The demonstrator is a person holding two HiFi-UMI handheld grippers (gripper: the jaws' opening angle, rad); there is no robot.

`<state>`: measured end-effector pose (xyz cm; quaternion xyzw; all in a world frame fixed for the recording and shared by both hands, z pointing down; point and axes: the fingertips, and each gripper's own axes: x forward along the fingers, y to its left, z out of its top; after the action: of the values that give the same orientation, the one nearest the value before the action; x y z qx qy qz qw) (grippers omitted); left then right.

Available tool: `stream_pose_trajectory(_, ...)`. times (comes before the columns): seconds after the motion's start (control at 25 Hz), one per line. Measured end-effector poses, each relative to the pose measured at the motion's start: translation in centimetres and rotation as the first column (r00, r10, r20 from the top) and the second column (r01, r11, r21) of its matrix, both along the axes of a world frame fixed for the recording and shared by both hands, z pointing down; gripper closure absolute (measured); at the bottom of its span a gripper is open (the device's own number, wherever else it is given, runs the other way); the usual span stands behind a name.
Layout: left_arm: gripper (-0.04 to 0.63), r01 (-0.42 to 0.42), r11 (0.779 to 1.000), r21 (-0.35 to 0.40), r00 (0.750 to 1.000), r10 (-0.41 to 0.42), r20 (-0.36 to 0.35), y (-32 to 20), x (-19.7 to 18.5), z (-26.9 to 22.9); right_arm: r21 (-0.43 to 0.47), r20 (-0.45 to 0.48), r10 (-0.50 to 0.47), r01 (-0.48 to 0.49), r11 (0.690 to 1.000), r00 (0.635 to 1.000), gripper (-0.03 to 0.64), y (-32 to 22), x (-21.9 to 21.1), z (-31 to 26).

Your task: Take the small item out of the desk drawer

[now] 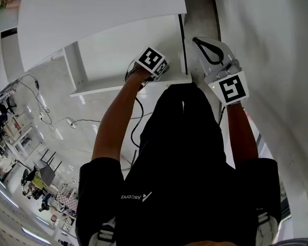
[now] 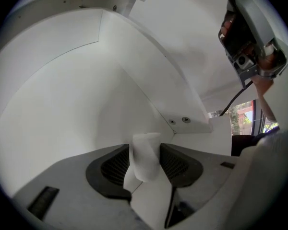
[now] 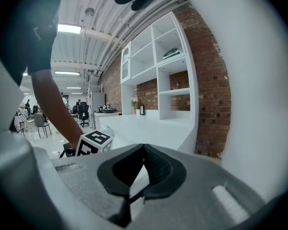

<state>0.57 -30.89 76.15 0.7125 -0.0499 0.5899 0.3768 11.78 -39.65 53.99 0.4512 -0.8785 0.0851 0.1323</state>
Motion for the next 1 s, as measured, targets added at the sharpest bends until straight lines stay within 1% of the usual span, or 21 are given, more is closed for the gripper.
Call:
stream_pose_trajectory(0.08,0.423,0.006,1.000,-0.012,1.000,-0.005,0.002,0.1,0.0,0.1,-0.004,0.002,0.002,-0.002,1.000,1.000,0.617,0.1,0.0,0.1)
stream_pose_trajectory(0.24,0.431,0.021,1.000,-0.021,1.000,-0.021,0.000,0.1,0.0,0.2,-0.005,0.003,0.008,-0.008,1.000,1.000,0.617,0.4,0.1,0.2)
stream_pose_trajectory(0.4,0.431,0.031,0.999,0.011,0.999,-0.031,-0.014,-0.1,-0.5,-0.6,-0.001,0.002,0.013,-0.013,1.000,1.000,0.617,1.0,-0.1,-0.5)
stream_pose_trajectory(0.52,0.431,0.076,0.995,0.072,0.995,-0.070,-0.076,-0.5,0.0,-2.0,0.012,0.004,0.010,-0.010,1.000,1.000,0.617,1.9,-0.1,-0.7)
stream_pose_trajectory(0.6,0.431,0.117,0.983,0.143,0.984,-0.095,-0.149,-1.4,0.5,-4.0,0.022,0.009,0.005,-0.005,1.000,1.000,0.617,2.4,-0.3,-1.1)
stream_pose_trajectory(0.68,0.431,0.167,0.959,0.228,0.967,-0.113,-0.230,-2.7,0.8,-7.0,0.031,0.026,0.002,-0.003,1.000,1.000,0.617,2.4,-0.9,-2.1)
stream_pose_trajectory(0.72,0.431,0.194,0.942,0.273,0.956,-0.119,-0.268,-3.2,0.8,-8.9,0.040,0.035,0.000,-0.001,0.999,0.999,0.617,2.4,-1.1,-2.9)
stream_pose_trajectory(0.8,0.431,0.250,0.900,0.357,0.931,-0.123,-0.344,-3.8,0.7,-12.6,0.077,0.043,-0.010,0.007,0.997,0.999,0.617,2.5,-1.7,-4.6)
stream_pose_trajectory(0.88,0.431,0.310,0.845,0.435,0.902,-0.117,-0.415,-4.2,0.2,-16.0,0.103,0.040,-0.024,0.020,0.994,0.999,0.617,2.8,-2.9,-6.3)
stream_pose_trajectory(0.96,0.431,0.374,0.780,0.501,0.868,-0.104,-0.486,-4.6,-0.8,-19.2,0.123,0.037,-0.041,0.036,0.992,0.998,0.617,3.0,-4.5,-8.1)
stream_pose_trajectory(1.0,0.431,0.410,0.747,0.523,0.846,-0.098,-0.523,-4.6,-1.3,-21.1,0.137,0.037,-0.048,0.043,0.990,0.998,0.617,3.2,-5.1,-9.1)
